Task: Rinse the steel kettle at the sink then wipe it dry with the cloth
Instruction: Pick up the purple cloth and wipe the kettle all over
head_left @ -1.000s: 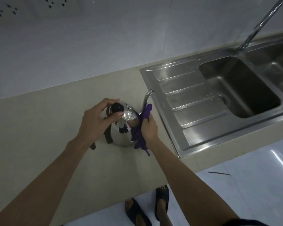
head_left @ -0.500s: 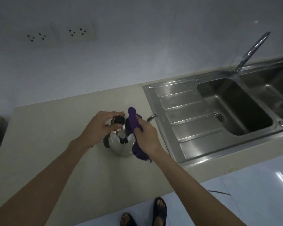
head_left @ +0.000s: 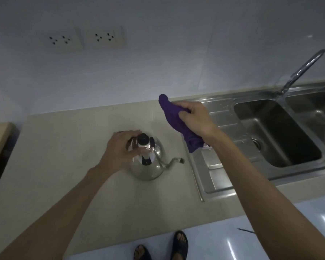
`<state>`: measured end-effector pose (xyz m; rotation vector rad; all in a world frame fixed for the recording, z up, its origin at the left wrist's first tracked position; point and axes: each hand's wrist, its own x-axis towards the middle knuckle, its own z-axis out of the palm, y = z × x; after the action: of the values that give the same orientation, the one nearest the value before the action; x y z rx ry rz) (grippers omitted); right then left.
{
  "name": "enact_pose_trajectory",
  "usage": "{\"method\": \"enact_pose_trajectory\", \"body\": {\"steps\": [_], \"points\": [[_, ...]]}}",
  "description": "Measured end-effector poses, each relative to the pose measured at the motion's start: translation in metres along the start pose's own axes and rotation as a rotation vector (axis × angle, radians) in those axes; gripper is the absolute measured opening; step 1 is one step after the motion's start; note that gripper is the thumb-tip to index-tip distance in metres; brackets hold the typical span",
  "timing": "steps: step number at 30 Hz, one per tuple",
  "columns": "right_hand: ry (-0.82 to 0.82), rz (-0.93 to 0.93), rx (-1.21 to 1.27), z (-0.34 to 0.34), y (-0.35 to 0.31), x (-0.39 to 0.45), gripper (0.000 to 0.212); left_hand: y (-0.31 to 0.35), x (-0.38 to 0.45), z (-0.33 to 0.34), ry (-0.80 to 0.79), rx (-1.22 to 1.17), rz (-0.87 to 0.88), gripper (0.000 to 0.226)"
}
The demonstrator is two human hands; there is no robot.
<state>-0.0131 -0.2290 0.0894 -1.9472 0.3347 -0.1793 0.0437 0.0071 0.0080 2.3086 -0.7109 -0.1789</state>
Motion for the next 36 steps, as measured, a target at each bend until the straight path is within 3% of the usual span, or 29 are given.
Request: {"method": "enact_pose_trajectory", "body": {"steps": [3, 6, 9, 13, 14, 17, 24, 30, 36], "points": [[-0.189, -0.015, -0.083, 0.019, 0.022, -0.006, 0.051, -0.012, 0.006, -0.016, -0.162, -0.04, 0.024, 0.062], [-0.288, -0.017, -0.155, 0.06, 0.077, -0.037, 0.06, -0.004, -0.001, -0.015, -0.142, -0.015, 0.014, 0.058], [-0.205, -0.001, -0.122, 0.069, 0.096, -0.047, 0.059, 0.005, -0.01, -0.01, -0.092, -0.11, -0.093, 0.058], [-0.137, -0.382, -0.111, 0.08, 0.09, -0.052, 0.059, 0.003, -0.008, -0.01, -0.104, -0.136, -0.157, 0.061], [-0.137, -0.409, -0.126, 0.082, 0.103, -0.055, 0.059, 0.003, -0.007, -0.011, -0.117, -0.125, -0.158, 0.061], [-0.108, -0.266, -0.183, 0.074, 0.136, -0.06, 0.059, 0.002, -0.007, -0.012, -0.127, -0.118, -0.139, 0.059], [-0.108, -0.528, -0.409, 0.081, 0.17, -0.086, 0.048, -0.004, -0.007, -0.011, -0.118, -0.117, -0.14, 0.059], [-0.089, -0.444, -0.624, 0.088, 0.211, -0.096, 0.049, -0.005, -0.007, -0.009, -0.111, -0.108, -0.139, 0.061], [-0.22, -0.304, -0.998, 0.1, 0.202, -0.101, 0.06, -0.004, -0.008, -0.008, -0.105, -0.125, -0.152, 0.061]]}}
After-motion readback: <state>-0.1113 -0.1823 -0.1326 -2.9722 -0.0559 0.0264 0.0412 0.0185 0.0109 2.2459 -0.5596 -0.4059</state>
